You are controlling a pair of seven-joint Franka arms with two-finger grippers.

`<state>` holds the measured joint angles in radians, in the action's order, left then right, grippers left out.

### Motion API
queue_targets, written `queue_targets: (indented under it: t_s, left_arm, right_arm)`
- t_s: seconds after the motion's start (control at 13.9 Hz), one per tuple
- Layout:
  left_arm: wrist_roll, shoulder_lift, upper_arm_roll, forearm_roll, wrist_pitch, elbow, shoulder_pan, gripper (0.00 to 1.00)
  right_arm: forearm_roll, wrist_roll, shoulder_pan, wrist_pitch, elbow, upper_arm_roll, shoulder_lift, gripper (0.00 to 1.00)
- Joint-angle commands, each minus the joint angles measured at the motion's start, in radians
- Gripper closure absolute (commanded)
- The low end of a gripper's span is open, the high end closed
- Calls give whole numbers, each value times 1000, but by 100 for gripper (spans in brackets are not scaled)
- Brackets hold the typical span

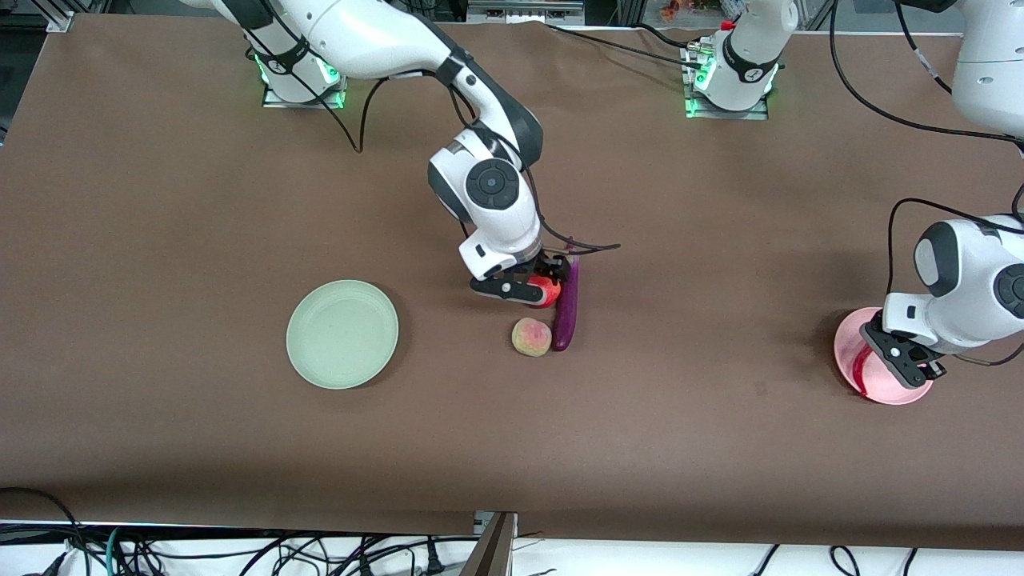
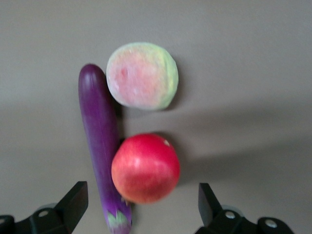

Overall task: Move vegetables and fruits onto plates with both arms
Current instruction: 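Carry the chili to the pink plate while the right gripper reaches the apple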

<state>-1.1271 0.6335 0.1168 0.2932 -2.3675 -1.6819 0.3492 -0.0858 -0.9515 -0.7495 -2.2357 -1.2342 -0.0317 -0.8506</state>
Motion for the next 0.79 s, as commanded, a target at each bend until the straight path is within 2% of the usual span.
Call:
queue_targets:
  t_s: [0.0,0.14,0.72]
  left_arm:
    - [-19,-8,7,17,19,13,5,0]
    - [-19,-8,7,15,20,13,5,0]
    - [-17,-9,7,15,20,17,2,0]
  right_arm:
    - [32,-18,-16,2,42,6,-22,0]
    - [69,-19,-17,2,41,4,-41,0]
    - [72,-44,-47,-61,38,4,-105,1]
